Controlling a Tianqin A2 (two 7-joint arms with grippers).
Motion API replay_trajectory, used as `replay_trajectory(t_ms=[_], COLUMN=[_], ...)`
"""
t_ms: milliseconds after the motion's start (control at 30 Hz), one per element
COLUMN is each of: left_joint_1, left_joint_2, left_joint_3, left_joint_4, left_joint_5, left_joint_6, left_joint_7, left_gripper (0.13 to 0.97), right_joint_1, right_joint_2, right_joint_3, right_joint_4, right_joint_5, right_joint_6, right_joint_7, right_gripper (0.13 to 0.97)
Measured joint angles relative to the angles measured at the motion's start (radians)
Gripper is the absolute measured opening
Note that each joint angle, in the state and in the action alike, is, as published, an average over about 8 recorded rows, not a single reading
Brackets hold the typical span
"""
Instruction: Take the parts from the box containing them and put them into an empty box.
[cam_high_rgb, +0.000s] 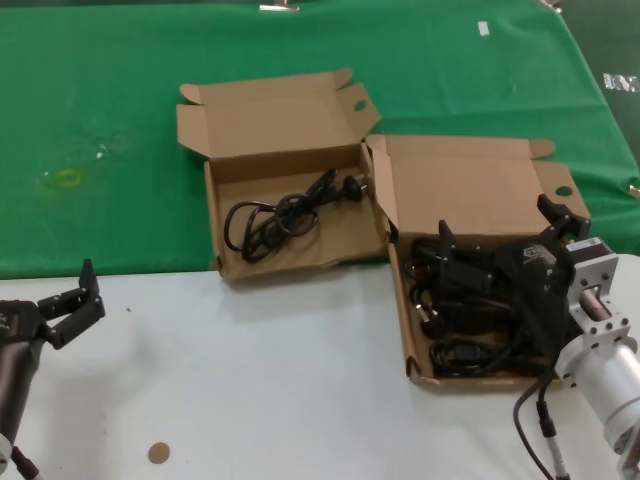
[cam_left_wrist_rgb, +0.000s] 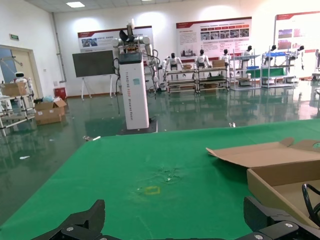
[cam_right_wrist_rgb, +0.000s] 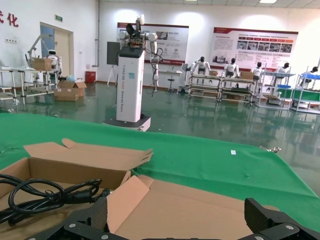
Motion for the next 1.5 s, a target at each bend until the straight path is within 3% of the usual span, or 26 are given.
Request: replay_trajectory(t_ms=[1500], left_joint_1=[0.000], left_joint_2=[0.000], left_joint_3=[0.000], left_joint_4=[0.000], left_joint_5=[0.000], left_joint_6=[0.000], left_joint_7=[0.000], left_gripper=[0.966], right_joint_1=[0.000], right_joint_2=[0.000], right_joint_3=[0.000], right_joint_4=[0.000], right_joint_5=[0.000], right_joint_6=[0.000], right_joint_7=[0.000], right_gripper=[0.966])
